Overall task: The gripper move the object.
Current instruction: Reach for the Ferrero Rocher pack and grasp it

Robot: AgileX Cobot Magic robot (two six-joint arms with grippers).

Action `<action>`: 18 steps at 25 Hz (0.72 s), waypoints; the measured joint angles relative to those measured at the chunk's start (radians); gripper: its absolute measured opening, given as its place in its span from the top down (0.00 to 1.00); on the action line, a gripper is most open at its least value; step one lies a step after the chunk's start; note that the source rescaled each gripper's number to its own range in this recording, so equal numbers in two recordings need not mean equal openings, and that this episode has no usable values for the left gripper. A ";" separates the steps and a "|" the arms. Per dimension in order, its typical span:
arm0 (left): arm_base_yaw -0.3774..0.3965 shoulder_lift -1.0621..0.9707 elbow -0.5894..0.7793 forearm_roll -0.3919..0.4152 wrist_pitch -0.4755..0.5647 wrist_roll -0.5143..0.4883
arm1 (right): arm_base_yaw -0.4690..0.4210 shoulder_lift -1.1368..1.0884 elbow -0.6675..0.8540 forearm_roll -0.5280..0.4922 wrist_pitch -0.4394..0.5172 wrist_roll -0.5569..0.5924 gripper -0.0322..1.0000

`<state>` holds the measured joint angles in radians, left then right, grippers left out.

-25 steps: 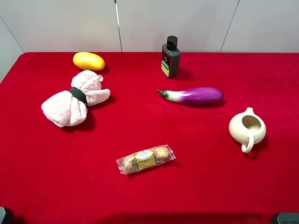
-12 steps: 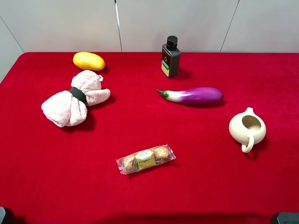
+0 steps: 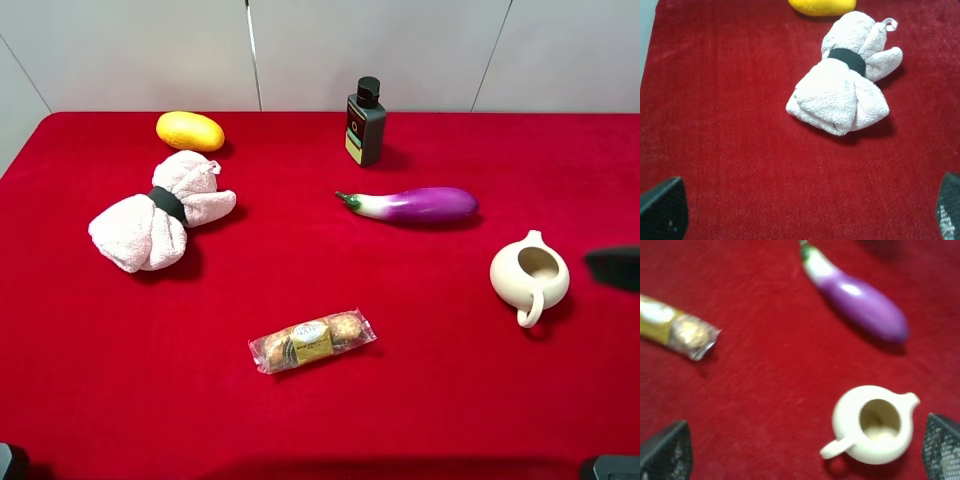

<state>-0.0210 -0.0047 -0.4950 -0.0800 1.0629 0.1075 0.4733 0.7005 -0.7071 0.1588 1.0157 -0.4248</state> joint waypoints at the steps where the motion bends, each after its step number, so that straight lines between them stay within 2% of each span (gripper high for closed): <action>1: 0.000 0.000 0.000 0.000 0.000 0.000 | 0.029 0.021 0.000 0.000 -0.001 -0.006 0.00; 9: 0.000 0.000 0.000 0.000 0.000 0.000 | 0.243 0.229 -0.029 -0.025 -0.010 -0.025 0.00; 18: 0.000 0.000 0.000 0.000 0.000 0.000 | 0.452 0.490 -0.152 -0.128 -0.016 -0.026 0.00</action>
<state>-0.0210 -0.0047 -0.4950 -0.0800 1.0629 0.1075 0.9255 1.1901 -0.8589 0.0307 0.9997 -0.4507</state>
